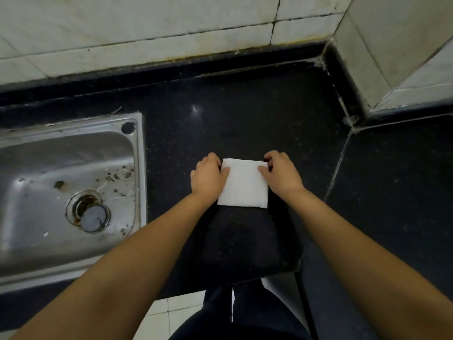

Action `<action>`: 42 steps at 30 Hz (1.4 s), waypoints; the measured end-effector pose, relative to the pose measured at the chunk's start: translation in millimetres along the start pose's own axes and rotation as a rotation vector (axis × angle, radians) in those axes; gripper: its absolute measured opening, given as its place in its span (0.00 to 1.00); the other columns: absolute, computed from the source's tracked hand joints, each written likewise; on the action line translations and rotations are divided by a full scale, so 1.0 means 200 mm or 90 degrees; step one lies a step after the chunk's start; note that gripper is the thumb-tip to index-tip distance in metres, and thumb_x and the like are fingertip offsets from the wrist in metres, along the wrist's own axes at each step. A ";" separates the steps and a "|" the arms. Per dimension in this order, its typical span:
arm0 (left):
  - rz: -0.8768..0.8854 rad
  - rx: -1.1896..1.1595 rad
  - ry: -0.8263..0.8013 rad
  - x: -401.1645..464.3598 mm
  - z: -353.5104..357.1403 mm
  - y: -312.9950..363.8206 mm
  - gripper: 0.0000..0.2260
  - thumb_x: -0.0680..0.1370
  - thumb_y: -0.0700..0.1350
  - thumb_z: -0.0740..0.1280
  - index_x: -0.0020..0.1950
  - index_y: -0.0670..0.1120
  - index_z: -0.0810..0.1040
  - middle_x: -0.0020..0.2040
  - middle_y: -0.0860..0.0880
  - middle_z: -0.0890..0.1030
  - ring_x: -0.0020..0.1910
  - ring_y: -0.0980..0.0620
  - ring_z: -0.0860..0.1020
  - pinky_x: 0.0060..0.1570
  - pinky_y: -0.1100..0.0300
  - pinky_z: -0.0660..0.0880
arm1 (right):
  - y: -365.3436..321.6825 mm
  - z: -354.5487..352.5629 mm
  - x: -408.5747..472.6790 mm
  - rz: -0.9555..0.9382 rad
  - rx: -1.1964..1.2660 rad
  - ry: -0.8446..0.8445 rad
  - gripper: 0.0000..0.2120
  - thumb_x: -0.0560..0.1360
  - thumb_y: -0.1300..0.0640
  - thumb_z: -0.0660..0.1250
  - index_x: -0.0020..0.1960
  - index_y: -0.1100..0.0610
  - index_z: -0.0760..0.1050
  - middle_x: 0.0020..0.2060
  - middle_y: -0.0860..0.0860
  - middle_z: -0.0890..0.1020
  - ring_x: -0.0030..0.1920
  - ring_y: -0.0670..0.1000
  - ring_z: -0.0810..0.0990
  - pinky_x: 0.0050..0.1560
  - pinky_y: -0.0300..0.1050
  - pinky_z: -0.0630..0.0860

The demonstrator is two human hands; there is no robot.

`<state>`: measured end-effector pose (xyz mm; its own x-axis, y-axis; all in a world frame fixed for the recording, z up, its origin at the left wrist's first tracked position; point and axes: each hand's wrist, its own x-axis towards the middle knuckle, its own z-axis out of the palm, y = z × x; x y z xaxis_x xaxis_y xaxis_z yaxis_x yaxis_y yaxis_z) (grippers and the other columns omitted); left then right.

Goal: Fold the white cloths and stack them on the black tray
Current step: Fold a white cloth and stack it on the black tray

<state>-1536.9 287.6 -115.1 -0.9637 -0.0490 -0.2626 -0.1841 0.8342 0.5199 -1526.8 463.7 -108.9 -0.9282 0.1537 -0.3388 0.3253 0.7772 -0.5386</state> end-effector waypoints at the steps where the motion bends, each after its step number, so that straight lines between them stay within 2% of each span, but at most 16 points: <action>1: -0.014 0.007 0.014 -0.02 0.00 0.00 0.12 0.79 0.51 0.62 0.55 0.44 0.72 0.53 0.46 0.77 0.55 0.47 0.74 0.55 0.53 0.67 | 0.00 0.00 -0.02 0.027 0.005 0.012 0.17 0.78 0.52 0.62 0.64 0.58 0.70 0.60 0.56 0.72 0.56 0.56 0.75 0.53 0.49 0.73; 4: -0.060 0.085 0.006 -0.08 0.03 -0.01 0.19 0.79 0.56 0.59 0.62 0.43 0.70 0.61 0.45 0.74 0.62 0.46 0.71 0.60 0.51 0.65 | 0.01 0.01 -0.10 0.103 -0.056 0.004 0.20 0.79 0.48 0.59 0.63 0.62 0.70 0.59 0.59 0.74 0.57 0.58 0.75 0.51 0.48 0.72; 6: -0.075 0.138 -0.014 -0.10 0.06 0.01 0.22 0.79 0.57 0.59 0.65 0.43 0.69 0.64 0.44 0.72 0.64 0.45 0.69 0.62 0.50 0.64 | -0.01 0.04 -0.14 0.118 -0.129 -0.006 0.21 0.79 0.47 0.58 0.62 0.63 0.70 0.59 0.59 0.75 0.58 0.58 0.76 0.53 0.50 0.73; 9: -0.071 0.165 -0.042 -0.08 0.07 0.06 0.20 0.79 0.53 0.59 0.66 0.43 0.68 0.65 0.43 0.69 0.65 0.45 0.67 0.62 0.50 0.64 | -0.07 0.08 -0.14 0.108 -0.223 0.013 0.18 0.79 0.50 0.59 0.63 0.60 0.70 0.61 0.57 0.75 0.61 0.57 0.74 0.58 0.51 0.69; 12: -0.058 0.081 -0.069 -0.07 0.06 0.07 0.15 0.79 0.48 0.60 0.63 0.43 0.71 0.62 0.44 0.70 0.63 0.44 0.69 0.61 0.50 0.67 | -0.12 0.09 -0.11 0.108 -0.197 -0.010 0.16 0.77 0.55 0.59 0.63 0.59 0.71 0.61 0.57 0.74 0.61 0.57 0.73 0.60 0.51 0.67; 14: -0.054 -0.058 -0.090 -0.08 0.01 0.07 0.11 0.78 0.46 0.62 0.57 0.42 0.72 0.55 0.45 0.74 0.56 0.47 0.73 0.54 0.54 0.72 | -0.12 0.06 -0.11 0.136 -0.077 -0.027 0.16 0.76 0.56 0.61 0.62 0.59 0.71 0.59 0.57 0.76 0.59 0.57 0.75 0.58 0.51 0.72; 16: -0.060 -0.192 -0.101 -0.08 -0.05 0.09 0.07 0.78 0.44 0.64 0.52 0.43 0.72 0.49 0.47 0.75 0.48 0.50 0.74 0.42 0.59 0.72 | -0.12 0.00 -0.11 0.162 0.117 -0.033 0.15 0.75 0.58 0.63 0.60 0.61 0.71 0.56 0.57 0.77 0.53 0.55 0.76 0.48 0.47 0.74; 18: -0.093 -0.310 -0.108 -0.08 -0.12 0.12 0.07 0.77 0.42 0.65 0.53 0.43 0.72 0.51 0.46 0.77 0.48 0.50 0.76 0.45 0.57 0.74 | -0.11 -0.07 -0.13 0.172 0.325 -0.042 0.14 0.75 0.62 0.64 0.60 0.63 0.72 0.55 0.57 0.78 0.48 0.52 0.76 0.39 0.42 0.73; 20: -0.143 -0.437 -0.134 -0.08 -0.17 0.17 0.12 0.76 0.40 0.66 0.59 0.41 0.72 0.56 0.44 0.78 0.52 0.47 0.78 0.49 0.54 0.77 | -0.09 -0.14 -0.15 0.183 0.513 -0.057 0.14 0.75 0.64 0.64 0.60 0.63 0.73 0.55 0.58 0.79 0.49 0.53 0.78 0.42 0.44 0.77; 23: -0.170 -0.589 -0.221 -0.09 -0.24 0.26 0.15 0.77 0.36 0.65 0.63 0.37 0.72 0.57 0.42 0.78 0.50 0.48 0.78 0.43 0.58 0.77 | -0.07 -0.24 -0.16 0.171 0.690 -0.038 0.08 0.76 0.64 0.65 0.54 0.61 0.76 0.52 0.58 0.81 0.47 0.54 0.81 0.51 0.51 0.79; 27: -0.157 -0.661 -0.310 -0.12 -0.29 0.40 0.11 0.78 0.37 0.63 0.60 0.41 0.74 0.53 0.45 0.79 0.48 0.50 0.79 0.45 0.56 0.77 | -0.03 -0.34 -0.24 0.122 0.735 0.052 0.05 0.77 0.61 0.64 0.51 0.57 0.78 0.50 0.56 0.82 0.49 0.54 0.81 0.55 0.55 0.77; 30: -0.107 -0.661 -0.358 -0.18 -0.29 0.48 0.08 0.79 0.40 0.63 0.57 0.43 0.75 0.52 0.46 0.80 0.49 0.49 0.79 0.49 0.53 0.77 | 0.03 -0.38 -0.40 0.117 0.738 0.139 0.06 0.77 0.58 0.65 0.51 0.56 0.79 0.50 0.56 0.83 0.49 0.55 0.81 0.50 0.53 0.78; 32: -0.069 -0.633 -0.399 -0.26 -0.27 0.52 0.06 0.80 0.42 0.62 0.55 0.44 0.76 0.50 0.46 0.81 0.50 0.49 0.79 0.53 0.50 0.77 | 0.10 -0.37 -0.56 0.128 0.727 0.210 0.07 0.77 0.57 0.65 0.52 0.56 0.80 0.48 0.55 0.84 0.48 0.54 0.82 0.45 0.49 0.78; 34: -0.020 -0.586 -0.443 -0.37 -0.23 0.56 0.07 0.80 0.43 0.62 0.55 0.44 0.77 0.51 0.46 0.81 0.51 0.48 0.79 0.55 0.49 0.77 | 0.17 -0.34 -0.75 0.146 0.735 0.288 0.07 0.76 0.57 0.65 0.52 0.55 0.81 0.48 0.53 0.85 0.49 0.54 0.83 0.47 0.49 0.79; 37: 0.060 -0.516 -0.506 -0.56 -0.14 0.59 0.08 0.80 0.44 0.62 0.56 0.45 0.77 0.52 0.47 0.81 0.52 0.48 0.80 0.53 0.52 0.77 | 0.26 -0.28 -1.05 0.190 0.752 0.382 0.07 0.77 0.58 0.64 0.51 0.54 0.81 0.50 0.53 0.85 0.51 0.55 0.83 0.52 0.52 0.79; 42: 0.161 -0.421 -0.681 -1.02 0.04 0.67 0.06 0.80 0.45 0.62 0.52 0.47 0.78 0.52 0.48 0.82 0.51 0.51 0.80 0.50 0.55 0.77 | 0.42 -0.17 -1.66 0.266 0.786 0.570 0.07 0.77 0.59 0.64 0.51 0.56 0.80 0.50 0.53 0.84 0.51 0.54 0.82 0.45 0.46 0.77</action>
<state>-1364.0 414.0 1.0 -0.4072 0.7906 -0.4573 -0.3765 0.3109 0.8727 -1198.7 498.6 -14.8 -0.3959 0.8635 -0.3125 0.1007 -0.2975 -0.9494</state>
